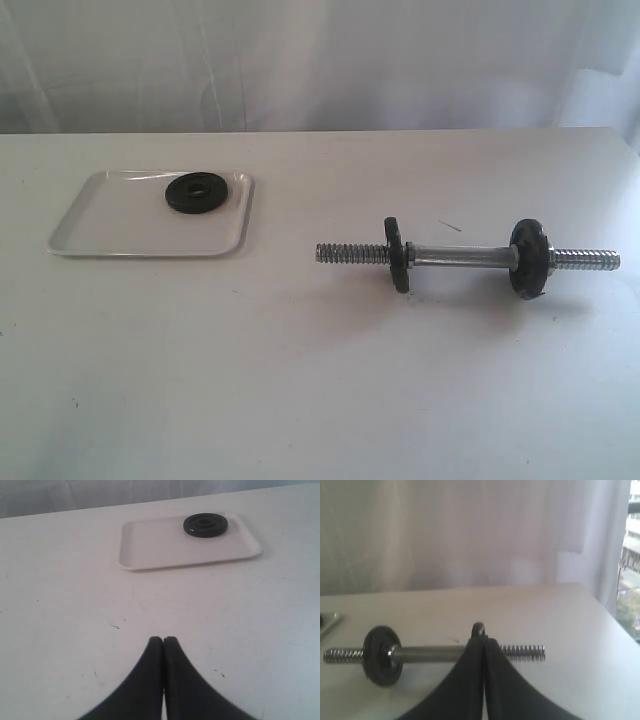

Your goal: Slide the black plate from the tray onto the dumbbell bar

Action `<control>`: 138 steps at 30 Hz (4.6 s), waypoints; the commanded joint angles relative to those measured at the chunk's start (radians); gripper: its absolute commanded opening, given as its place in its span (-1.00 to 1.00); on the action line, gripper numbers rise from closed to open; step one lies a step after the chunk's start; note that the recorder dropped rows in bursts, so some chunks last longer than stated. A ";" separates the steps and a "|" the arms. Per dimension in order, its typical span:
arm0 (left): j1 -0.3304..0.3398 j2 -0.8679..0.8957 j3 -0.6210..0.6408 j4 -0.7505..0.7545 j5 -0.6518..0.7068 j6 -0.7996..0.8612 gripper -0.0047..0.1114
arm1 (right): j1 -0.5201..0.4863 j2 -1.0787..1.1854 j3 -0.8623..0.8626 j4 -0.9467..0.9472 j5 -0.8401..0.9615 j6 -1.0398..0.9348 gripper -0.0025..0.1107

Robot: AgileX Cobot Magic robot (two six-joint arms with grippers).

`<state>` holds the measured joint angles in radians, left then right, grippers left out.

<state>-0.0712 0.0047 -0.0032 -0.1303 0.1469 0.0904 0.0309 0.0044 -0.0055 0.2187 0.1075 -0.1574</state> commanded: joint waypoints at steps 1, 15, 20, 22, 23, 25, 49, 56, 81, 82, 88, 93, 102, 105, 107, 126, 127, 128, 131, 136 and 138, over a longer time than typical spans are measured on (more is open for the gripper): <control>-0.001 -0.005 0.003 -0.002 0.003 0.003 -0.92 | -0.002 -0.004 0.006 -0.009 -0.214 0.004 -0.96; -0.001 -0.005 0.003 -0.002 0.003 0.003 -0.92 | -0.002 -0.004 0.006 -0.007 -0.582 0.096 -0.96; -0.001 -0.005 0.003 -0.002 0.003 0.003 -0.92 | -0.002 -0.004 0.006 -0.011 -0.590 0.686 -0.96; -0.001 -0.005 0.003 -0.002 0.003 0.003 -0.92 | -0.002 -0.004 0.006 -0.013 -0.655 0.736 -0.96; -0.001 -0.005 0.003 -0.002 0.003 0.003 -0.92 | -0.002 -0.004 0.006 -0.020 -0.670 0.743 -0.96; -0.001 -0.005 0.003 -0.002 0.003 0.003 -0.92 | -0.002 -0.004 -0.022 -0.045 -0.662 0.741 -0.96; -0.001 -0.005 0.003 -0.002 0.003 0.003 -0.92 | -0.001 1.089 -0.794 -0.716 -0.328 0.475 -0.96; -0.001 -0.005 0.003 -0.002 0.003 0.003 -0.92 | 0.049 1.471 -1.013 -0.882 0.005 0.417 -0.96; -0.001 -0.005 0.003 -0.002 0.003 0.003 -0.92 | 0.218 1.884 -1.417 -0.013 0.838 -0.760 0.59; -0.001 -0.005 0.003 -0.002 0.003 0.003 -0.92 | 0.223 1.890 -1.417 -0.018 0.836 -0.762 0.59; -0.001 -0.005 0.003 -0.002 0.003 0.003 -0.92 | 0.256 1.935 -1.417 -0.107 0.792 -0.762 0.57; -0.001 -0.005 0.003 -0.002 0.003 0.003 -0.92 | 0.260 1.961 -1.417 -0.167 0.735 -0.767 0.57; -0.001 -0.005 0.003 -0.002 0.003 0.003 -0.92 | 0.261 2.029 -1.417 -0.171 0.659 -0.833 0.53; -0.001 -0.005 0.003 -0.002 0.003 0.003 -0.92 | 0.261 2.051 -1.417 -0.171 0.649 -0.854 0.28; -0.001 -0.005 0.003 -0.002 0.003 0.003 -0.92 | 0.261 2.062 -1.417 -0.175 0.649 -0.866 -0.01; -0.001 -0.005 0.003 -0.002 0.003 0.003 -0.92 | 0.376 2.066 -1.417 -0.172 0.527 -0.971 -0.96; -0.001 -0.005 0.003 -0.002 0.003 0.003 -0.92 | 0.381 2.066 -1.417 -0.172 0.520 -0.971 -0.96; -0.001 -0.005 0.003 -0.002 0.003 0.003 -0.92 | 0.387 2.066 -1.417 -0.171 0.503 -0.971 -0.96; -0.001 -0.005 0.003 -0.002 0.003 0.003 -0.92 | 0.393 2.066 -1.419 -0.159 0.467 -0.967 -0.96; -0.001 -0.005 0.003 -0.002 0.003 0.003 -0.92 | 0.441 2.066 -1.427 -0.120 0.393 -0.967 -0.96; -0.001 -0.005 0.003 -0.002 0.003 0.003 -0.92 | 0.467 2.066 -1.439 -0.120 0.378 -0.965 -0.96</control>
<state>-0.0712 0.0047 -0.0032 -0.1303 0.1476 0.0904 0.4603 2.0893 -1.4206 0.0478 0.5645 -1.1204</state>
